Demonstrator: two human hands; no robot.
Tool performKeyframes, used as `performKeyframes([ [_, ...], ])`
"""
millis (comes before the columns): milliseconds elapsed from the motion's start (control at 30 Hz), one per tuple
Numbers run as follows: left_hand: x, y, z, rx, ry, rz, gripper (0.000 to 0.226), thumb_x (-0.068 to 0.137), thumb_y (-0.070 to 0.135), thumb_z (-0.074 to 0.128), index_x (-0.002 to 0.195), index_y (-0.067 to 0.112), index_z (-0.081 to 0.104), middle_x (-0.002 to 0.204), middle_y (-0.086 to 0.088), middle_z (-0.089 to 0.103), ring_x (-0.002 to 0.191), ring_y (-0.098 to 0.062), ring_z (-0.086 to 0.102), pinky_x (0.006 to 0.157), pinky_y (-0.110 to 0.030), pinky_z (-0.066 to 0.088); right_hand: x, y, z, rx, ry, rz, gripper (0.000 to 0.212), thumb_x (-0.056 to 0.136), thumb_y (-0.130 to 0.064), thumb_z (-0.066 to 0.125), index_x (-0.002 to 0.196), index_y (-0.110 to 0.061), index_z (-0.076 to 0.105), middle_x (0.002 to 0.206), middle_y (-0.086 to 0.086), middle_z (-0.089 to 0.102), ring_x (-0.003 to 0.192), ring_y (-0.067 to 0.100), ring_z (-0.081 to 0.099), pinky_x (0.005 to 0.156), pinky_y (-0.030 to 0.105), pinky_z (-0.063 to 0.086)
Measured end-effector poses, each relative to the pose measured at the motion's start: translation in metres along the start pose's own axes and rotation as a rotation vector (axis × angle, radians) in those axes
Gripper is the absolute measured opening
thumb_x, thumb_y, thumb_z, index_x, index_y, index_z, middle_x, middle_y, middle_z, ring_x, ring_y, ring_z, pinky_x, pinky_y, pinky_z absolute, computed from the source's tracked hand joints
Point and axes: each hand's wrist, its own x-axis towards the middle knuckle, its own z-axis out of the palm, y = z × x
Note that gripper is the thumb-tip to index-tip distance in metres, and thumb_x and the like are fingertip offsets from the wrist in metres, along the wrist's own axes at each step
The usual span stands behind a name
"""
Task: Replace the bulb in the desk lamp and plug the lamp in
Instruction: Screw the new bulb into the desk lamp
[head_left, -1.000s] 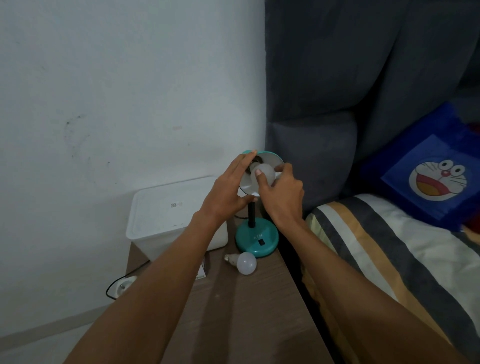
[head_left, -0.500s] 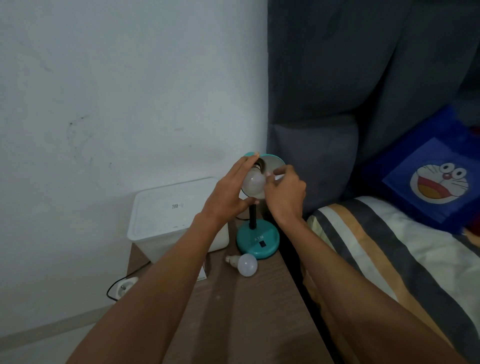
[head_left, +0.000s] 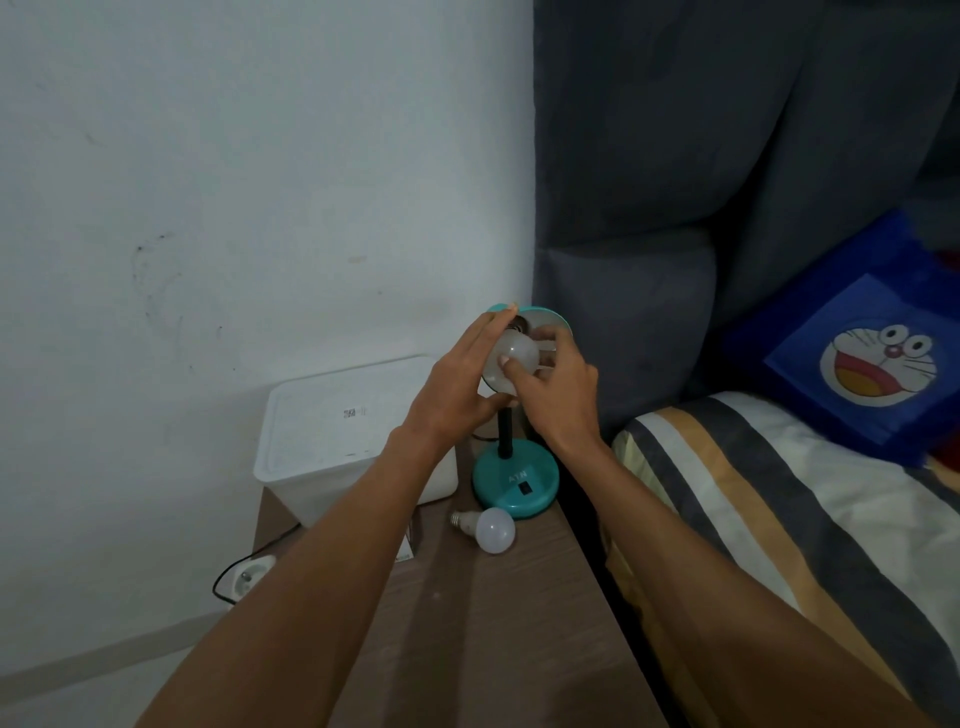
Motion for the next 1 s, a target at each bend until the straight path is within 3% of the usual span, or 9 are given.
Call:
performKeyframes([
  [67,0.0,0.001,-0.001,-0.007,0.007,0.009,0.098,0.082,0.023,0.088,0.161,0.013,0.031,0.164,-0.005,0.038,0.149,-0.019,0.041,0.116,-0.008,0.029,0.0,0.001,-0.001,-0.059,0.054,-0.062,0.038,0.092,-0.032,0.067,0.127,-0.025,0.055,0.118,0.003,0.059,0.1,0.011,0.058,0.077,0.009,0.043],
  [133,0.0,0.003,-0.002,-0.018,0.016,0.011,0.096,0.083,0.023,0.087,0.16,0.012,0.032,0.163,-0.005,0.039,0.149,-0.018,0.041,0.116,-0.009,0.029,-0.001,0.001,-0.003,-0.122,0.078,-0.097,0.034,0.097,-0.031,0.059,0.131,-0.026,0.056,0.121,0.006,0.055,0.102,0.012,0.052,0.075,0.007,0.035],
  [233,0.0,0.004,-0.003,-0.025,0.024,0.008,0.095,0.083,0.021,0.087,0.16,0.012,0.032,0.163,-0.005,0.04,0.149,-0.017,0.041,0.118,-0.011,0.029,-0.001,0.001,-0.002,-0.182,0.086,-0.122,0.035,0.099,-0.031,0.056,0.134,-0.026,0.056,0.119,0.008,0.058,0.103,0.017,0.057,0.081,0.02,0.045],
  [300,-0.001,0.005,-0.004,-0.022,0.019,0.001,0.097,0.081,0.02,0.088,0.16,0.013,0.032,0.163,-0.005,0.039,0.149,-0.017,0.04,0.118,-0.011,0.028,0.0,0.002,-0.003,-0.193,0.078,-0.133,0.045,0.092,-0.033,0.067,0.135,-0.024,0.055,0.121,0.007,0.059,0.105,0.018,0.059,0.086,0.029,0.051],
  [433,0.0,0.005,-0.004,-0.033,0.008,-0.002,0.097,0.082,0.021,0.087,0.16,0.013,0.031,0.164,-0.004,0.038,0.15,-0.017,0.038,0.119,-0.011,0.026,-0.003,0.008,-0.002,-0.25,0.032,-0.135,0.058,0.084,-0.024,0.077,0.135,-0.019,0.051,0.129,0.008,0.052,0.109,0.026,0.06,0.089,0.031,0.051],
  [567,-0.001,0.004,-0.003,-0.019,0.009,-0.007,0.098,0.081,0.019,0.087,0.161,0.015,0.03,0.164,-0.004,0.037,0.15,-0.017,0.039,0.117,-0.008,0.026,-0.002,0.004,-0.002,-0.236,0.117,-0.06,0.054,0.091,-0.044,0.067,0.134,-0.018,0.048,0.119,0.011,0.065,0.104,0.027,0.066,0.086,0.04,0.056],
  [700,-0.001,0.004,-0.004,-0.011,0.011,0.004,0.1,0.08,0.022,0.089,0.161,0.015,0.029,0.164,-0.005,0.038,0.15,-0.017,0.038,0.118,-0.008,0.025,0.0,0.0,-0.004,-0.239,0.128,-0.071,0.046,0.092,-0.049,0.064,0.127,-0.022,0.049,0.114,0.01,0.067,0.098,0.025,0.067,0.081,0.039,0.059],
  [833,0.001,0.005,-0.002,-0.011,0.002,0.012,0.1,0.08,0.02,0.088,0.161,0.013,0.03,0.163,-0.006,0.039,0.149,-0.019,0.041,0.118,-0.011,0.028,-0.003,-0.006,0.0,-0.247,0.141,-0.058,0.045,0.095,-0.041,0.063,0.131,-0.017,0.049,0.127,0.009,0.052,0.105,0.028,0.061,0.08,0.026,0.044],
  [1000,-0.001,0.004,-0.002,-0.015,0.005,0.002,0.097,0.082,0.02,0.087,0.161,0.013,0.03,0.164,-0.004,0.038,0.151,-0.018,0.039,0.12,-0.014,0.029,-0.008,-0.002,-0.002,-0.249,0.091,-0.12,0.046,0.094,-0.028,0.066,0.137,-0.024,0.05,0.13,0.006,0.045,0.105,0.025,0.061,0.083,0.027,0.049],
])
